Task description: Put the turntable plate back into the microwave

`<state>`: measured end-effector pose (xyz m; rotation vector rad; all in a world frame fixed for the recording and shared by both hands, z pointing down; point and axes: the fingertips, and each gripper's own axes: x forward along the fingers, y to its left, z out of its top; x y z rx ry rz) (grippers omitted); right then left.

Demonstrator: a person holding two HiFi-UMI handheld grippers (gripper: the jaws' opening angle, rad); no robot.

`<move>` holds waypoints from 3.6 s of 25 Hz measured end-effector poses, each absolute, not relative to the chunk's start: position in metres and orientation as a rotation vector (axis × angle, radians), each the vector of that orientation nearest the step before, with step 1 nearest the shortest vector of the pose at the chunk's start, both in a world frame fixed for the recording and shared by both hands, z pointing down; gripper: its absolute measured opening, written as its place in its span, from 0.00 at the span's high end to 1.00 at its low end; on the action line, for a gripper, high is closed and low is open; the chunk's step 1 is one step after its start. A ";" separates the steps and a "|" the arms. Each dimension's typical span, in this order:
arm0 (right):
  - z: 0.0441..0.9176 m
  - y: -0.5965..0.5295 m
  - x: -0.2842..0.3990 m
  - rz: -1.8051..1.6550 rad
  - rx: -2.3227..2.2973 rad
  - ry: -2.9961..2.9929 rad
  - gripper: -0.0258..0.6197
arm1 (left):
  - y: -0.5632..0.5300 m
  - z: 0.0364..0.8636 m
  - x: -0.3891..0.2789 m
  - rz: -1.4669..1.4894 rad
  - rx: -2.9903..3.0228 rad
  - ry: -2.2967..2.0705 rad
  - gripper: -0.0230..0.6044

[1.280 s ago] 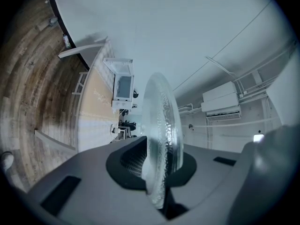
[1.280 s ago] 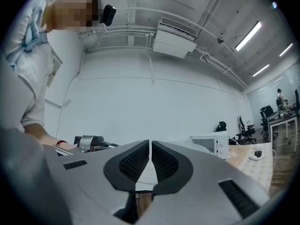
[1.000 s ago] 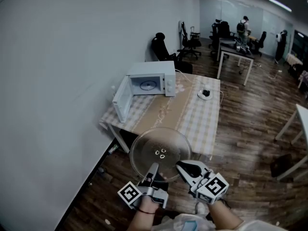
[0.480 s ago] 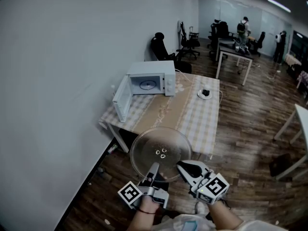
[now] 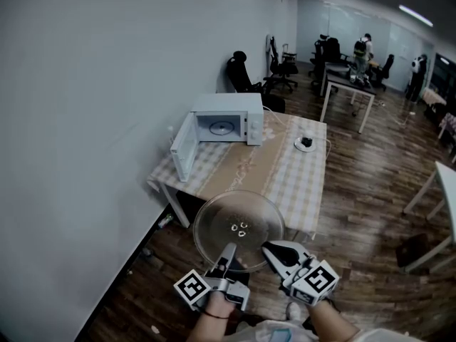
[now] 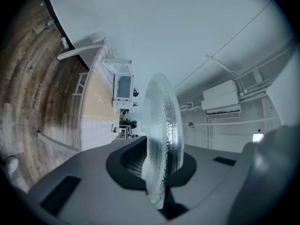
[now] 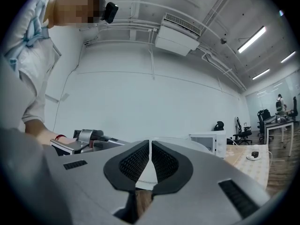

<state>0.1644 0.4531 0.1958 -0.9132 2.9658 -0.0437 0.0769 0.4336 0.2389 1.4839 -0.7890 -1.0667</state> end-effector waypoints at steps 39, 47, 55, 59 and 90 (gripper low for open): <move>0.209 0.347 0.121 -0.111 -0.862 2.970 0.90 | 0.328 0.253 0.035 -1.061 1.463 -0.794 0.93; 0.212 0.288 0.116 -0.081 -0.794 2.988 0.90 | 0.269 0.258 0.032 -1.054 1.456 -0.819 0.93; 0.218 0.234 0.119 -0.141 -0.786 3.008 0.90 | 0.217 0.259 0.034 -1.035 1.444 -0.836 0.93; 0.220 0.212 0.124 -0.130 -0.751 3.011 0.90 | 0.195 0.259 0.039 -1.035 1.442 -0.847 0.93; 0.249 0.049 0.075 -0.118 -0.685 3.107 0.90 | 0.034 0.294 -0.006 -1.104 1.390 -0.829 0.93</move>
